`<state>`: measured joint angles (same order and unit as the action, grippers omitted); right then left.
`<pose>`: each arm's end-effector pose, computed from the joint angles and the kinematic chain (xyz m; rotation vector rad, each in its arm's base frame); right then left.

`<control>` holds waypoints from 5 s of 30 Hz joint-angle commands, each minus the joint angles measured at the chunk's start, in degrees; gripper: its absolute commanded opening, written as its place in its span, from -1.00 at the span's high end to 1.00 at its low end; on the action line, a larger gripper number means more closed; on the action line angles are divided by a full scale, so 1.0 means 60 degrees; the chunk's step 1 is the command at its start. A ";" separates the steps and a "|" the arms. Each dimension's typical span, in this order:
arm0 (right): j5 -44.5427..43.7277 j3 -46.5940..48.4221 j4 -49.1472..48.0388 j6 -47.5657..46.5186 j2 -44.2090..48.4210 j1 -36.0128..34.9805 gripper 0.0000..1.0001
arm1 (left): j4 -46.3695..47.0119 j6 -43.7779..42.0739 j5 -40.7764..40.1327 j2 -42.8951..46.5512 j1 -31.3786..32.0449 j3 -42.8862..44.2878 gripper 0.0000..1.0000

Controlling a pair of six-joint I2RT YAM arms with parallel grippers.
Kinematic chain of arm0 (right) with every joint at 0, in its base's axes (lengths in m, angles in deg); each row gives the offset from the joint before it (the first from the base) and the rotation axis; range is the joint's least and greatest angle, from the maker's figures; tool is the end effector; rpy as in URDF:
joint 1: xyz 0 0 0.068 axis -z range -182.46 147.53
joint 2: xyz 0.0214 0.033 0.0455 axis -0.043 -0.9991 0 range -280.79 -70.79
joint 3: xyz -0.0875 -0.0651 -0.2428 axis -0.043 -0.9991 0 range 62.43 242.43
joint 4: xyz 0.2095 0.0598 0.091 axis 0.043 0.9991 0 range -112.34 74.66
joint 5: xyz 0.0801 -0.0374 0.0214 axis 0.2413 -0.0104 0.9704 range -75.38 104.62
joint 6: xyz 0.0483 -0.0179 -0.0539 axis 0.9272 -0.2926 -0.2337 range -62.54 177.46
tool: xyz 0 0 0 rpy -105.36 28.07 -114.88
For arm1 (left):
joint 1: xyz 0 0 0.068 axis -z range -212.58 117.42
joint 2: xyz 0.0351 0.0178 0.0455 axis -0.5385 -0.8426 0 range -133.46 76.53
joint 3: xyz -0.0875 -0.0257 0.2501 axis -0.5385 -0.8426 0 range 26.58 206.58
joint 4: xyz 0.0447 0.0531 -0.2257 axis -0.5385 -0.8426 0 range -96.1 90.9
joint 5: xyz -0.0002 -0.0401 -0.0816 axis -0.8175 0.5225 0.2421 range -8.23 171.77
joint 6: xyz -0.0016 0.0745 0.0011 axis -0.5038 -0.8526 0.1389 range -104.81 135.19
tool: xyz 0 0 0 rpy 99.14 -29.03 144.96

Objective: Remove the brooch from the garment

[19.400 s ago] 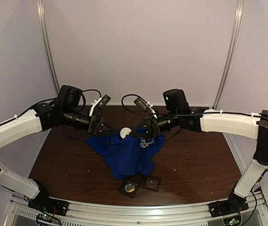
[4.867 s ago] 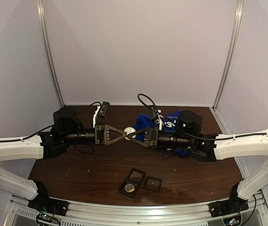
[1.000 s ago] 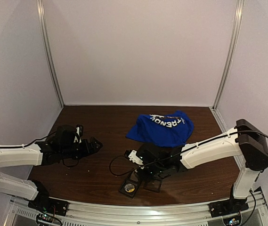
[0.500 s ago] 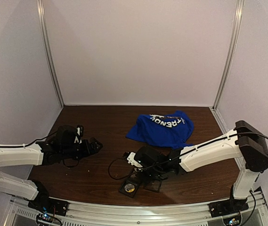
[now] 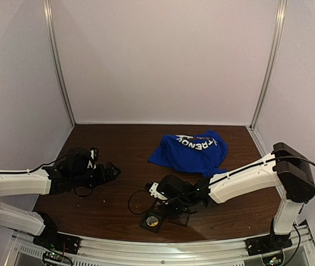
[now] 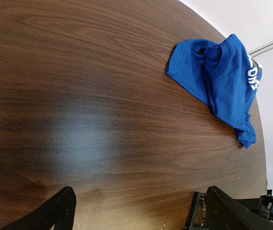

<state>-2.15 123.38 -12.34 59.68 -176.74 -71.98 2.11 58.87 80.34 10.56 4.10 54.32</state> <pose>0.1444 0.3346 0.1394 -1.2765 2.1256 0.1617 0.1874 -0.1376 0.1786 -0.1559 2.3153 -0.7240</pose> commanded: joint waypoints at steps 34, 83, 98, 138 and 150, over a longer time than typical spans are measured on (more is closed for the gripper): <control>0.0873 0.3671 0.1659 0.2394 0.0226 0.5583 -0.84 | -0.1611 -0.0821 0.0543 0.1904 -0.0065 0.1255 -0.95; 0.4039 -0.3045 0.0704 0.5209 0.4231 0.5273 1.00 | -0.0331 -0.0484 0.1355 0.1652 -0.0057 0.0718 -0.92; 0.2739 -0.1513 0.1474 0.4884 0.4458 0.5046 -0.48 | 0.1505 0.0474 0.2138 -0.0774 0.1455 0.1728 -0.90; 0.1602 -0.1296 0.0370 0.5871 0.2995 0.4950 0.16 | 0.1393 -0.1267 0.2746 -0.3604 0.2407 0.3992 -0.49; 0.0969 -0.0059 0.1231 0.5458 0.1093 0.4937 -0.57 | 0.1178 -0.1097 0.2142 -0.3049 0.2404 0.3244 -0.50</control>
<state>6.72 119.40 -8.06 93.38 -166.51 -42.04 8.54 52.20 95.24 -10.40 18.42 75.39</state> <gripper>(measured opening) 0.773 0.749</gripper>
